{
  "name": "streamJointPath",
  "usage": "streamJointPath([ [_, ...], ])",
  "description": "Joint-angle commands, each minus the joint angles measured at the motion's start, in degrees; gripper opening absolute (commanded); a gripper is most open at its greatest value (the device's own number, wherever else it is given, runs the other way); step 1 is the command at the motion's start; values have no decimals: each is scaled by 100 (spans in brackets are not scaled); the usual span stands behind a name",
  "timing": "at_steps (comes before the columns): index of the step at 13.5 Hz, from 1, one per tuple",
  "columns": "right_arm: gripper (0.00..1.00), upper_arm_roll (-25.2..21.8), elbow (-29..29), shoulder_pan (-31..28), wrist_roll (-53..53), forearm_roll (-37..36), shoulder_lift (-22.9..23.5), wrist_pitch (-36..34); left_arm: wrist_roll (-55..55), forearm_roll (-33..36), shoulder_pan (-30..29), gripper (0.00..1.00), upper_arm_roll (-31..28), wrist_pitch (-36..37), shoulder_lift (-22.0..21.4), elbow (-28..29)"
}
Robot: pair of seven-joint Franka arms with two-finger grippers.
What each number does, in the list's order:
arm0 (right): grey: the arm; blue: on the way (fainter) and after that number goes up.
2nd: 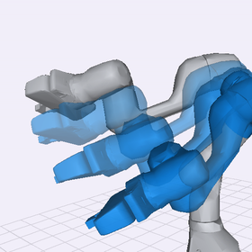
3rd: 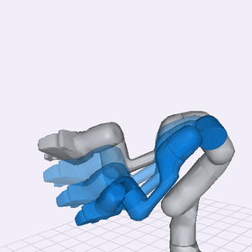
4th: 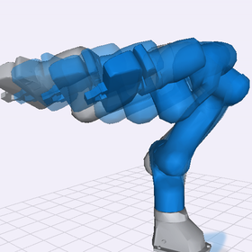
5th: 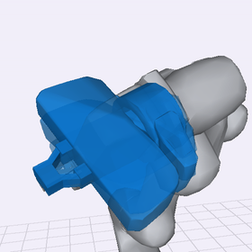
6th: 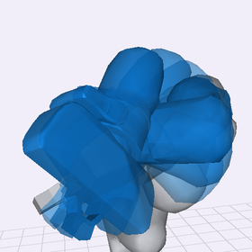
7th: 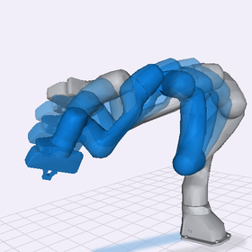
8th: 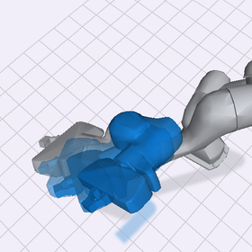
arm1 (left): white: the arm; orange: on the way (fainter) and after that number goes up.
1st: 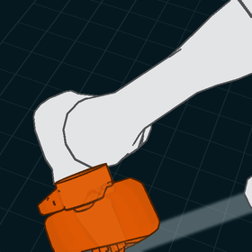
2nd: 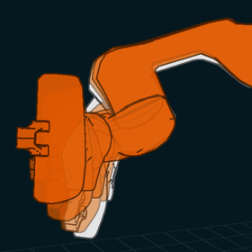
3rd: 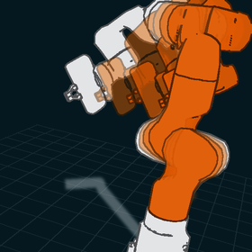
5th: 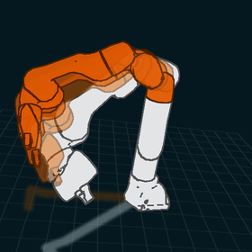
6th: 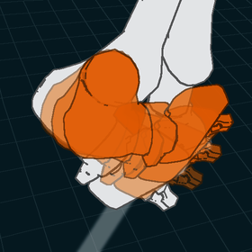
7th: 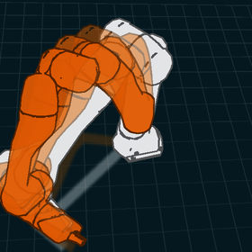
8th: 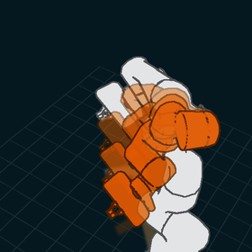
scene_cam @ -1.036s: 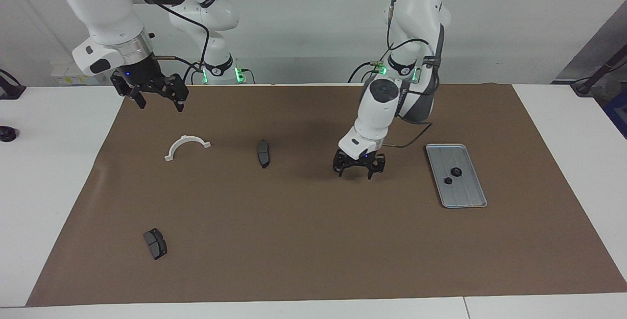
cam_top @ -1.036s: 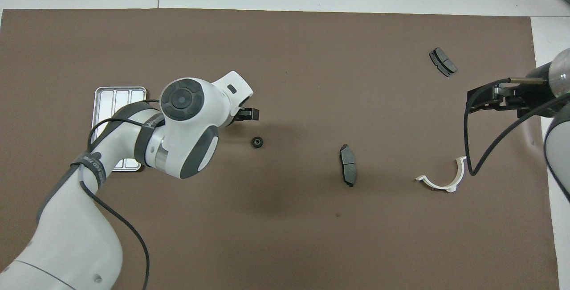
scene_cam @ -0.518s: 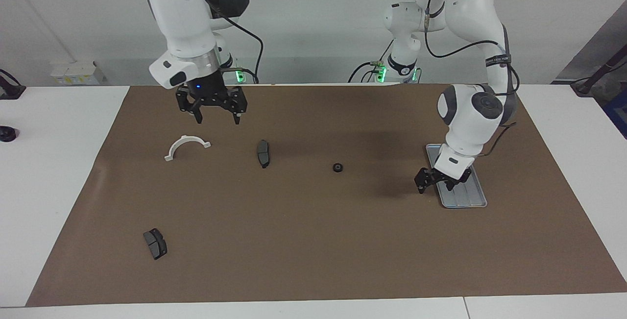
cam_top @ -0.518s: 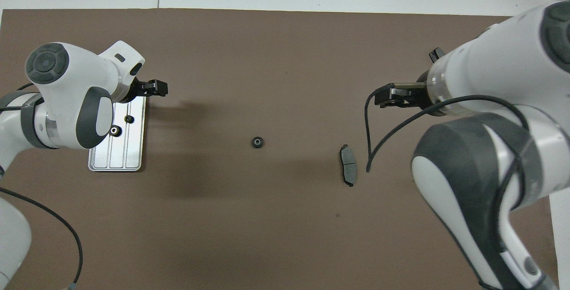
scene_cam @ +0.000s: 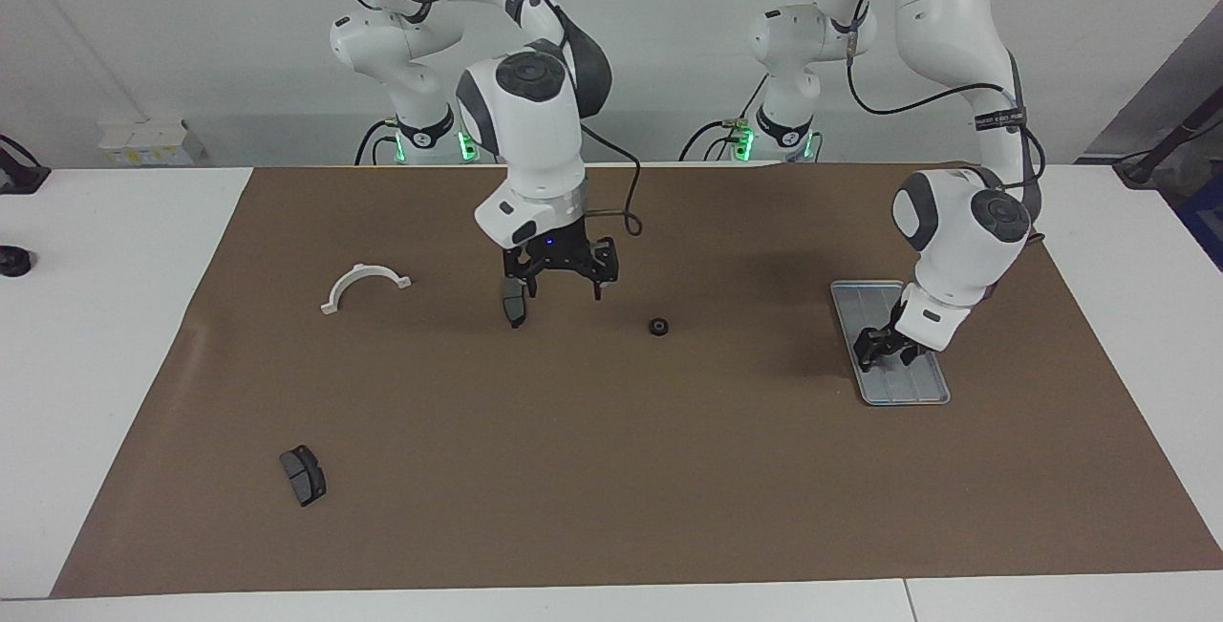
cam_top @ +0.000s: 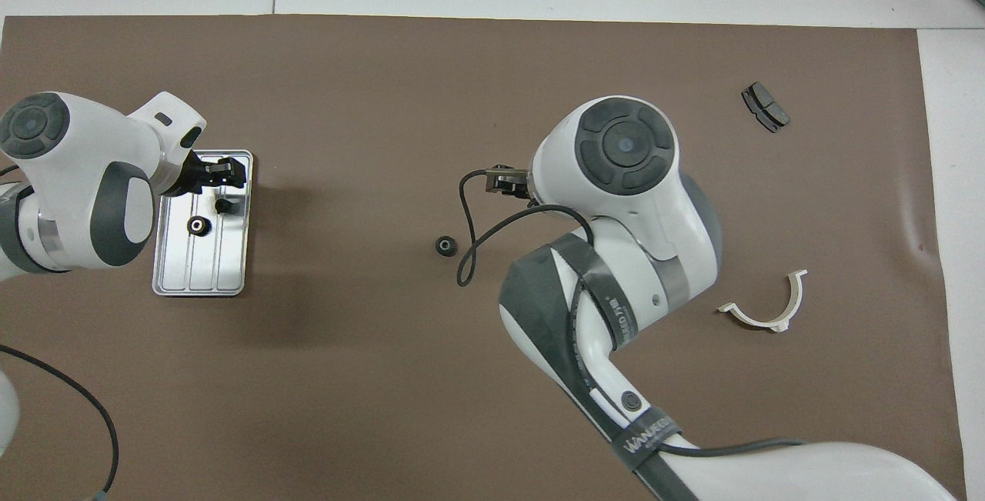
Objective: Place bearing gear from tray to pile
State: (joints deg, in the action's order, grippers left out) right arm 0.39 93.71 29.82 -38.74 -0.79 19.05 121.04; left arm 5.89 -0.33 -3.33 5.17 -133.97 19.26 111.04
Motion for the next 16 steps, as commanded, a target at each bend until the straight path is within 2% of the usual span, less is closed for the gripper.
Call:
streamJointPath([
  [1,100,-22,-151,295,-318,-96,440,437,-70,-37,-97,60,63,29,-283,321],
  [4,100,-30,-485,752,-755,-394,1108,490,-44,-46,-106,49,63,38,-335,453],
  [6,100,-22,-556,806,-863,-632,1355,613,-26,-46,-106,43,54,47,-362,523],
  [8,100,-13,-547,859,-855,-616,1479,999,-26,-46,-115,38,54,38,-388,576],
  [12,98,-22,-407,1052,-811,-624,1532,1254,-17,-46,-115,27,54,47,-397,603],
  [14,88,-22,-310,1122,-802,-633,1523,1281,-26,-46,-115,24,46,64,-388,542],
  [15,77,-22,-249,1157,-810,-668,1523,1325,-26,-46,-115,22,46,64,-379,515],
  [16,74,-22,-240,1158,-811,-712,1515,1343,-17,-55,-115,19,54,82,-362,437],
])
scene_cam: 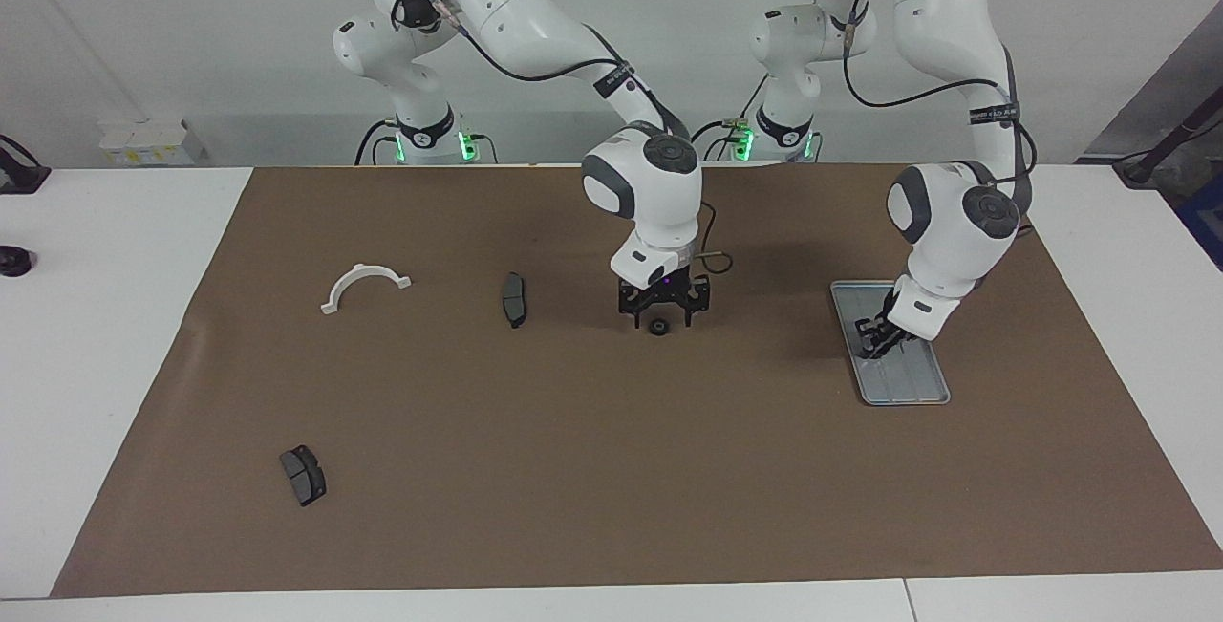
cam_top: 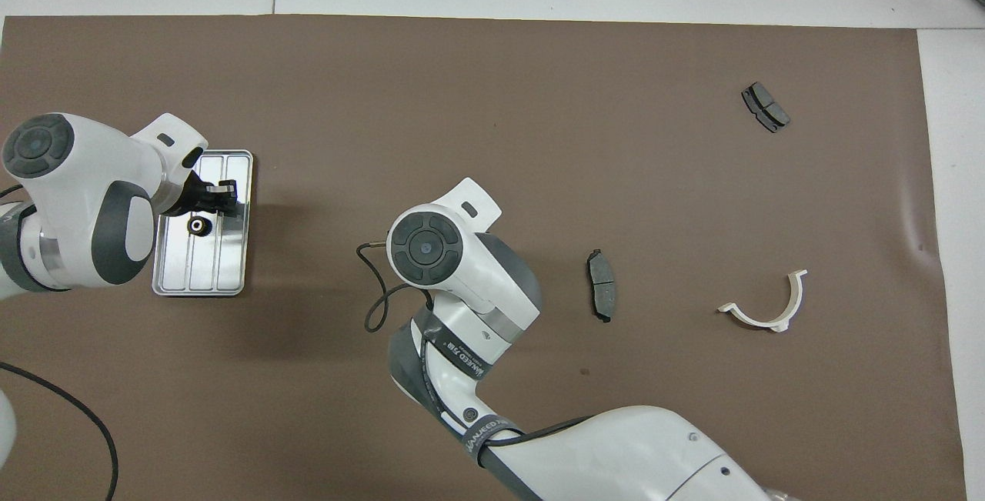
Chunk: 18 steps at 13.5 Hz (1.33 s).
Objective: Place bearing gear from tray to pile
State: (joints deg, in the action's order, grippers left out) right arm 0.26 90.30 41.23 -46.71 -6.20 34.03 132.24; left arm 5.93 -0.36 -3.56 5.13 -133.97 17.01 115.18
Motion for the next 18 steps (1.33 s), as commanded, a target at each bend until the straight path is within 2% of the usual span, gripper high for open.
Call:
streamJointPath([
  [1,73,-8,111,17,-14,-198,16,232,-13,-52,-84,18,58,108,-102,-82],
  [5,63,1,277,17,-40,-198,-28,267,14,-121,21,16,84,389,56,-653],
  [8,63,-8,392,17,-40,-198,-37,417,58,-499,240,16,93,398,74,-777],
  [9,56,-8,384,17,-49,-198,-37,443,197,-500,337,16,93,390,74,-786],
  [10,14,-8,375,25,-66,-198,-46,408,390,-500,460,15,102,389,74,-786],
  [11,0,-17,323,34,-66,-215,-46,286,557,-509,644,14,93,381,66,-786],
  [14,0,-52,234,8,-215,-373,-55,285,1277,-500,1198,14,93,302,74,-778],
  [18,0,-87,637,-465,-146,-426,-589,364,2007,-500,1892,14,85,162,66,-734],
])
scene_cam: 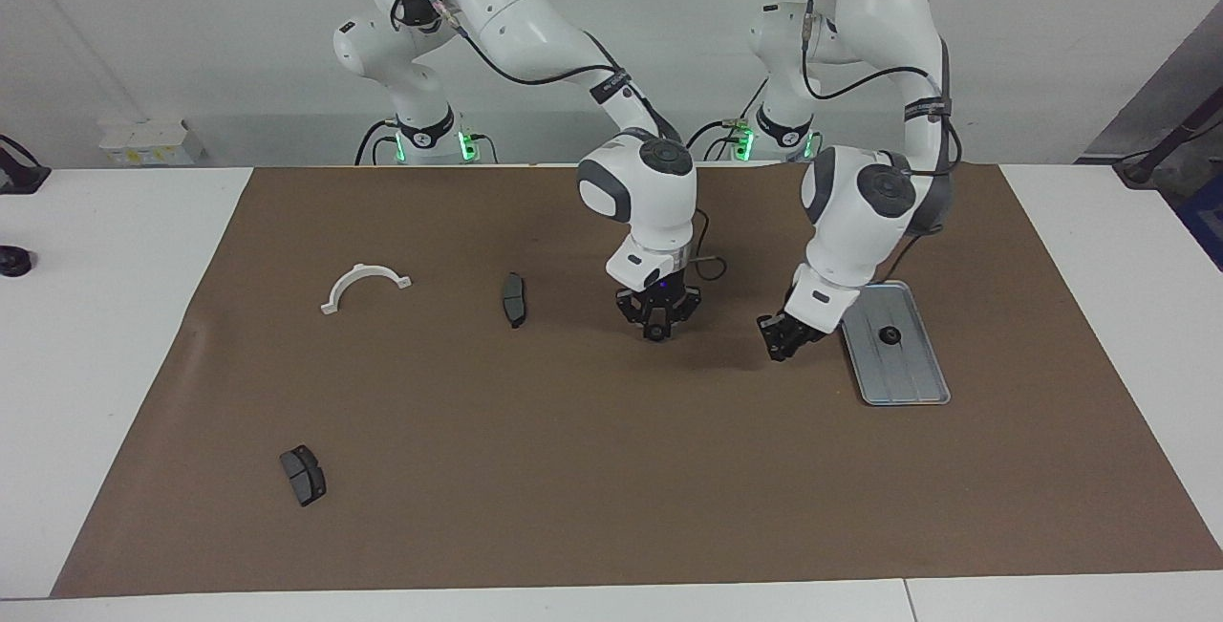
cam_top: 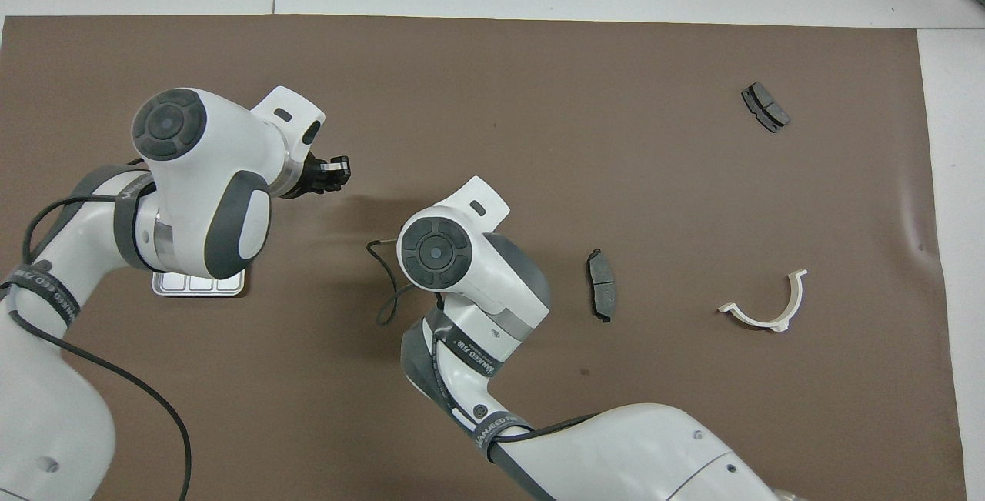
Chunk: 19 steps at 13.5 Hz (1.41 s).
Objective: Place bearing gear from tray to pile
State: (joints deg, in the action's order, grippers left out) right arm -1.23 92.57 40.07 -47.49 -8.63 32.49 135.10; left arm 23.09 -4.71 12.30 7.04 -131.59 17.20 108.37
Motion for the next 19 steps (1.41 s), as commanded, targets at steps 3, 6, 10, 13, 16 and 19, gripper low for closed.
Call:
streamJointPath([
  [3,0,70,1068,-1025,458,-174,-936,410,556,-66,763,14,-98,-191,29,61],
  [6,0,88,1500,-1632,1222,-95,-1253,473,811,-66,1308,16,-107,-664,-15,385],
  [10,0,105,2009,-2423,2365,53,-1623,482,803,-66,1678,44,-107,-903,20,536],
  [13,0,97,2317,-2916,3787,852,-1729,482,759,-65,1671,96,-107,-982,29,509],
  [16,0,96,2467,-3539,4834,968,-1738,648,706,-39,1312,100,-159,-921,20,457],
  [19,0,97,2643,-3936,5363,995,-1702,991,339,-22,355,99,-151,-860,-42,413],
])
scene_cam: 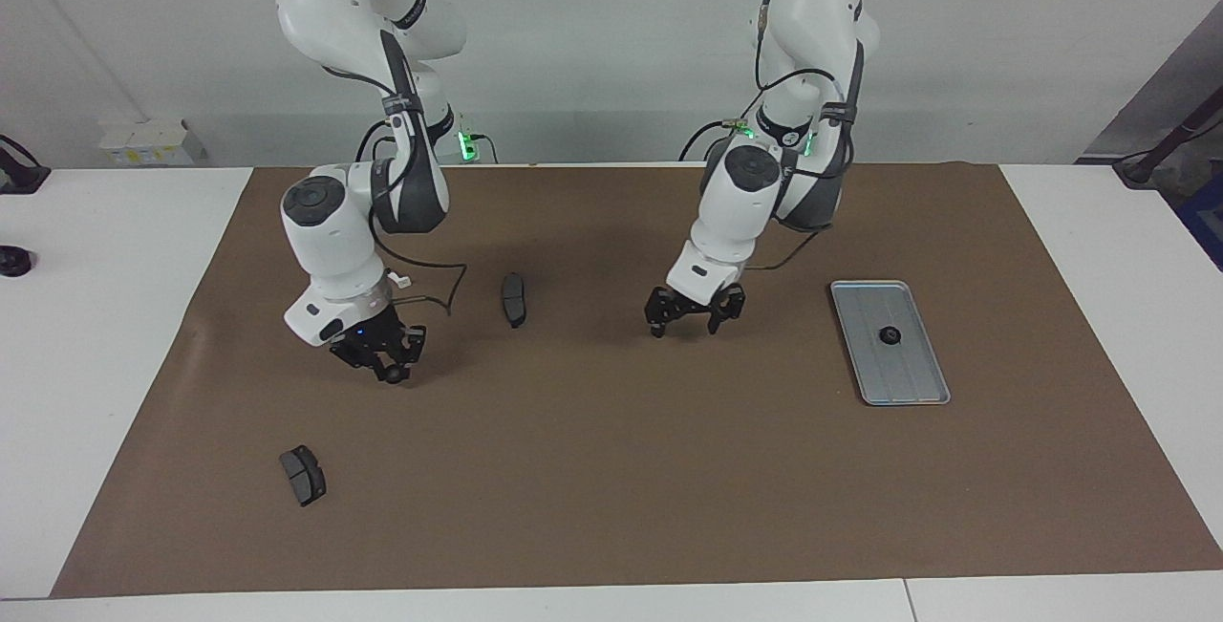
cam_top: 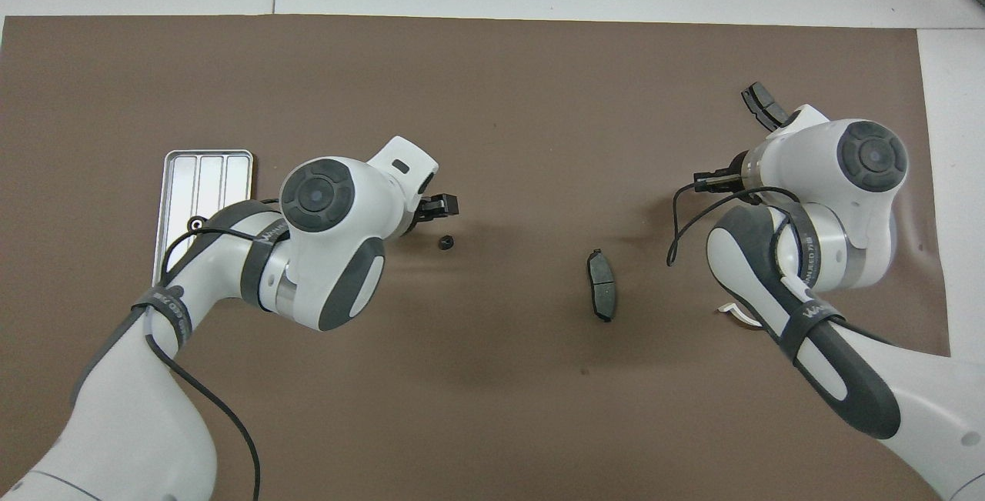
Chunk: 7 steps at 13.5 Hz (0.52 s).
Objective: Place bearing gear from tray to pile
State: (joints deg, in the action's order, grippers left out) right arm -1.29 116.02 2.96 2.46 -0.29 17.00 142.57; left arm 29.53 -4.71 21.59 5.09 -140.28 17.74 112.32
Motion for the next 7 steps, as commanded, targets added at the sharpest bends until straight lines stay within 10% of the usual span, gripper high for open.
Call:
streamJointPath([
  [1,0,103,350,-347,491,161,-144,306,-525,-21,-908,99,44,105,-121,1],
  [3,0,103,377,-541,510,161,-83,403,-1201,-21,-1550,99,53,325,-183,-43],
  [4,18,103,368,-542,502,161,-82,394,-1587,-21,-1849,99,53,396,-209,-43],
  [6,100,103,351,-524,432,161,-100,368,-2273,-21,-2316,99,53,493,-218,-26],
  [7,100,103,307,-463,283,161,-161,333,-2451,-21,-2448,98,44,589,-236,-8],
])
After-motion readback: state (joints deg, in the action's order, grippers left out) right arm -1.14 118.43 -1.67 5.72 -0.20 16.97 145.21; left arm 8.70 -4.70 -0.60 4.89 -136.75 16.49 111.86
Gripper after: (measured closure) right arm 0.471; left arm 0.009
